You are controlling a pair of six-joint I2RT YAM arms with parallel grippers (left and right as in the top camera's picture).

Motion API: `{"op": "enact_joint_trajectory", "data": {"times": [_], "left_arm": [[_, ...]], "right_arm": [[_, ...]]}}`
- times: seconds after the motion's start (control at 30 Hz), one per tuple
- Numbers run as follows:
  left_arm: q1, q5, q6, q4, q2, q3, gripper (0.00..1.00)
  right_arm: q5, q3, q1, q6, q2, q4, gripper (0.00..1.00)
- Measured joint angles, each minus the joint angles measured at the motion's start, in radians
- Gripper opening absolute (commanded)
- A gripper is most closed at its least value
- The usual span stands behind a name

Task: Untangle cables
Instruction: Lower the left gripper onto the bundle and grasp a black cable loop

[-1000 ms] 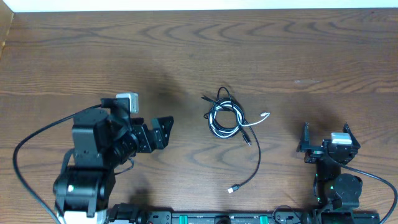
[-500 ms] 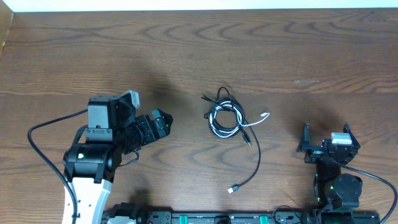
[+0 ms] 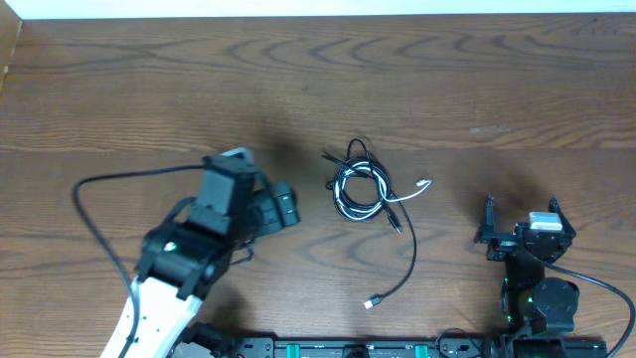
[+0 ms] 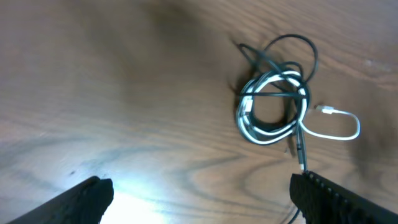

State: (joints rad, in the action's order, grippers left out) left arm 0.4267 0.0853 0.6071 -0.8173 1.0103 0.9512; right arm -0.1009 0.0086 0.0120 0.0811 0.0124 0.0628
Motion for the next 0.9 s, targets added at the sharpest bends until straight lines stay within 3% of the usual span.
{"op": "enact_joint_trajectory", "data": {"times": [0.27,0.5,0.73,0.9], "left_arm": [[0.165,-0.059,0.018,0.287,0.216,0.003,0.96],[0.225,-0.077,0.001,0.382,0.453,0.004,0.96],[0.227,-0.101,-0.017,0.512,0.581,0.004,0.96],[0.227,-0.112,-0.026,0.534,0.659,0.004,0.88]], "right_arm": [[0.0,0.0,0.0,0.0,0.0,0.0,0.99],[0.0,0.0,0.0,0.0,0.0,0.0,0.99],[0.0,0.0,0.0,0.0,0.0,0.0,0.99],[0.0,0.0,0.0,0.0,0.0,0.0,0.99]]}}
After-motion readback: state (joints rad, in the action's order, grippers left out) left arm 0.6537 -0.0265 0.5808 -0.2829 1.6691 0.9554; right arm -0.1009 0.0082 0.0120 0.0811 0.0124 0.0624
